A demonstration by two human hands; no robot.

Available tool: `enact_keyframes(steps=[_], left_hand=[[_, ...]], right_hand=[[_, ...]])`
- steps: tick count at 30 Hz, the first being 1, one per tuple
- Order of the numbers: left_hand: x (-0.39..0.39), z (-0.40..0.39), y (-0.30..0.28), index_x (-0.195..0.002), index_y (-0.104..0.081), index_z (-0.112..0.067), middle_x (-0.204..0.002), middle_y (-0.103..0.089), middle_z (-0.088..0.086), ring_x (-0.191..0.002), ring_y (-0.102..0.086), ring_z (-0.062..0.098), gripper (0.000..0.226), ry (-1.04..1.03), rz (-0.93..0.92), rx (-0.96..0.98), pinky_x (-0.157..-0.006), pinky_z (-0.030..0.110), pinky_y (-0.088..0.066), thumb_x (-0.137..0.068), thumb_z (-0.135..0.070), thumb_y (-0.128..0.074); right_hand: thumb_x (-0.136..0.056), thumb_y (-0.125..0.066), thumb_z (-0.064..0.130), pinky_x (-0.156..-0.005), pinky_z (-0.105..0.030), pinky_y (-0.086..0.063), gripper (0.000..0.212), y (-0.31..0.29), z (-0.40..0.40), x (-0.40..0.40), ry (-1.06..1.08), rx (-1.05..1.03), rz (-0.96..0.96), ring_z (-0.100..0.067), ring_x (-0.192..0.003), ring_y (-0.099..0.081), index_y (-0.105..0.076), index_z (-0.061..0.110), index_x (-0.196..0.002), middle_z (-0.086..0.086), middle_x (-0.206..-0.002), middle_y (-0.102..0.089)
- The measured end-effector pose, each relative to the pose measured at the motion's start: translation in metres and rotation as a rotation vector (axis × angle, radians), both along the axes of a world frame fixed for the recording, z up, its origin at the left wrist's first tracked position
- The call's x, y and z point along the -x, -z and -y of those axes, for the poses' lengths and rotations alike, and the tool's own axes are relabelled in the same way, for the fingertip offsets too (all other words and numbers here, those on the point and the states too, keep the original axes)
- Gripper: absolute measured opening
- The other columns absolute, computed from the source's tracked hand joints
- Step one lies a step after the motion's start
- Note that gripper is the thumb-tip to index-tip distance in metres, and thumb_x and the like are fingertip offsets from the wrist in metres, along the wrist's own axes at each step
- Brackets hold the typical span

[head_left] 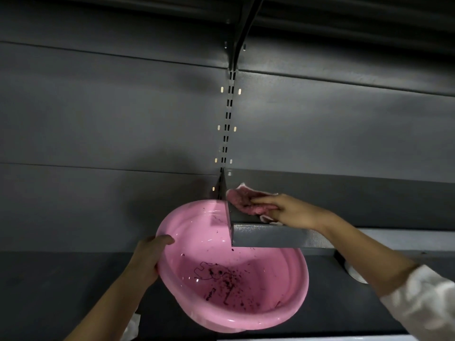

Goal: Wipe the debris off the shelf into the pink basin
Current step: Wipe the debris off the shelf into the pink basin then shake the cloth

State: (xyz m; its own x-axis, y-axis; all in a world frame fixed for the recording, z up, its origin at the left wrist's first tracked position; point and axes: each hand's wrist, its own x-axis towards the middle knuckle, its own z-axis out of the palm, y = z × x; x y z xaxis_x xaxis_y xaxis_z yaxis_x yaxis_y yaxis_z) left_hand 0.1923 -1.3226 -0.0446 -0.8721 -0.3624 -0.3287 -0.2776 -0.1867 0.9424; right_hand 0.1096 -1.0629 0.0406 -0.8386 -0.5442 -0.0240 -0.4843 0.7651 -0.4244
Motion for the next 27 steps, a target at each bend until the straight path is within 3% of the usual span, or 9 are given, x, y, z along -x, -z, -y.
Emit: enact_keyframes(steps=[3, 5, 7, 9, 11, 14, 17, 22, 27], left_hand=[[0.000, 0.002, 0.000, -0.124, -0.050, 0.010, -0.115, -0.057, 0.034, -0.104, -0.055, 0.047, 0.038, 0.006, 0.021, 0.005, -0.083, 0.047, -0.046, -0.088, -0.001, -0.049], [-0.001, 0.003, -0.001, -0.125, -0.049, 0.010, -0.116, -0.056, 0.035, -0.106, -0.054, 0.048, 0.038, 0.008, 0.018, 0.009, -0.087, 0.050, -0.045, -0.089, -0.001, -0.048], [-0.003, 0.005, -0.002, -0.125, -0.049, 0.010, -0.115, -0.057, 0.035, -0.105, -0.055, 0.047, 0.037, 0.006, 0.022, 0.021, -0.089, 0.051, -0.045, -0.089, -0.001, -0.047], [-0.005, 0.007, -0.002, -0.125, -0.049, 0.009, -0.113, -0.058, 0.033, -0.102, -0.056, 0.045, 0.037, 0.004, 0.023, 0.030, -0.084, 0.049, -0.047, -0.089, 0.000, -0.047], [-0.006, 0.009, -0.004, -0.122, -0.051, 0.010, -0.109, -0.059, 0.031, -0.094, -0.057, 0.042, 0.035, -0.003, 0.016, 0.034, -0.073, 0.041, -0.049, -0.089, 0.000, -0.046], [-0.006, 0.010, -0.007, -0.122, -0.050, 0.011, -0.109, -0.059, 0.033, -0.093, -0.057, 0.042, 0.035, -0.010, 0.007, 0.036, -0.070, 0.038, -0.048, -0.089, 0.001, -0.046], [-0.006, 0.007, -0.009, -0.123, -0.050, 0.011, -0.110, -0.058, 0.034, -0.091, -0.057, 0.042, 0.036, -0.007, 0.004, 0.027, -0.067, 0.038, -0.049, -0.089, 0.002, -0.047], [-0.003, -0.002, -0.006, -0.120, -0.051, 0.013, -0.100, -0.059, 0.031, -0.085, -0.057, 0.040, 0.034, -0.006, 0.015, 0.013, -0.063, 0.036, -0.047, -0.088, 0.002, -0.048], [-0.001, -0.007, -0.004, -0.123, -0.049, 0.012, -0.105, -0.060, 0.033, -0.090, -0.058, 0.042, 0.036, 0.008, 0.034, 0.018, -0.066, 0.037, -0.048, -0.088, 0.001, -0.049]], right_hand=[[-0.087, -0.042, -0.005, -0.080, -0.021, -0.042, 0.046, 0.001, 0.033, -0.006, -0.090, 0.046, -0.015, -0.024, -0.103, -0.059, -0.049, 0.014, -0.128, -0.011, -0.132, -0.054], [-0.086, -0.044, -0.006, -0.077, -0.008, -0.040, 0.043, 0.003, 0.057, -0.009, -0.159, 0.059, -0.031, -0.020, -0.104, -0.059, -0.053, 0.013, -0.124, -0.010, -0.130, -0.057], [-0.085, -0.043, -0.008, -0.073, -0.005, -0.041, 0.040, 0.003, 0.073, -0.010, -0.215, 0.056, -0.011, -0.020, -0.093, -0.062, -0.057, 0.007, -0.118, -0.016, -0.121, -0.063], [-0.085, -0.038, -0.009, -0.069, -0.007, -0.044, 0.042, -0.002, 0.082, -0.010, -0.234, 0.057, 0.017, -0.017, -0.085, -0.059, -0.057, 0.007, -0.118, -0.019, -0.115, -0.065], [-0.086, -0.038, -0.006, -0.065, -0.001, -0.038, 0.042, -0.009, 0.086, -0.006, -0.201, 0.121, -0.045, -0.016, -0.097, -0.056, -0.055, 0.012, -0.121, -0.013, -0.123, -0.061], [-0.086, -0.042, -0.006, -0.070, -0.005, -0.033, 0.041, -0.015, 0.083, -0.004, -0.193, 0.149, -0.113, -0.015, -0.105, -0.054, -0.057, 0.011, -0.120, -0.011, -0.124, -0.061], [-0.085, -0.041, -0.010, -0.073, 0.004, -0.035, 0.037, -0.020, 0.067, -0.003, -0.149, 0.245, -0.138, -0.008, -0.100, -0.053, -0.059, 0.005, -0.114, -0.013, -0.119, -0.064], [-0.089, -0.041, -0.007, -0.086, -0.013, -0.038, 0.032, -0.033, 0.010, 0.009, 0.132, 0.507, -0.237, -0.018, -0.104, -0.054, -0.054, -0.001, -0.118, -0.020, -0.121, -0.060], [-0.093, -0.040, 0.005, -0.102, -0.035, -0.037, 0.032, -0.016, -0.071, 0.029, 0.438, 0.316, -0.193, -0.029, -0.116, -0.053, -0.052, 0.001, -0.122, -0.020, -0.127, -0.056]])
